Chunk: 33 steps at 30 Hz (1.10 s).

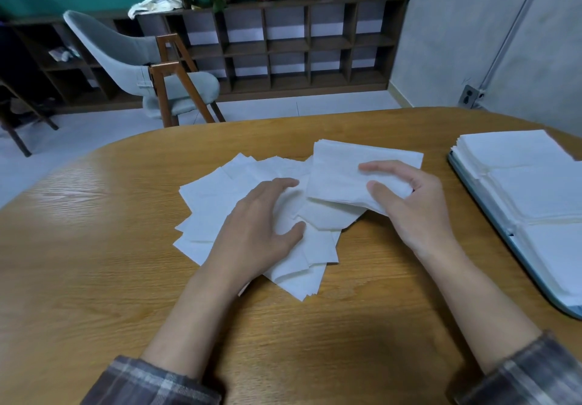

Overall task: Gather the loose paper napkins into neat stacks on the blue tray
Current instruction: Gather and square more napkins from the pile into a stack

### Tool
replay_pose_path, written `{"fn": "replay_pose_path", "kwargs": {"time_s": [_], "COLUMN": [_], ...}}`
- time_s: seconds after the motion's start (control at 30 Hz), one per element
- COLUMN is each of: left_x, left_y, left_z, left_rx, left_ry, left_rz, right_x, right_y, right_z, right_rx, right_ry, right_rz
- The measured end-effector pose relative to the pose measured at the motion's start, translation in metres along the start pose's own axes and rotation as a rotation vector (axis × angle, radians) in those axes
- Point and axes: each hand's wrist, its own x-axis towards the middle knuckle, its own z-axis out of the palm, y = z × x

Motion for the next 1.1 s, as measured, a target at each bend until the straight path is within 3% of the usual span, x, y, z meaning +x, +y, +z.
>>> {"fn": "replay_pose_path", "kwargs": {"time_s": [0.23,0.47,0.9,1.1], "left_x": [0.004,0.008,0.000,-0.003], "left_y": [-0.009,-0.010,0.022,0.033], "left_z": [0.003,0.002,-0.020,-0.033], "left_rx": [0.097,0.067,-0.556,-1.088], "left_ry": [0.054,0.266,0.415,0.235], "left_rz": [0.071,0.235,0.102,-0.103], "right_x": [0.000,0.000,0.000,-0.002], "right_y": [0.001,-0.001,-0.004,-0.009], "right_z": [0.000,-0.001,-0.004,-0.001], "right_rx": [0.026,0.038,0.037,0.088], "right_ry": [0.022,0.066,0.088,-0.055], "right_rz": [-0.004,0.001,0.003,-0.024]}}
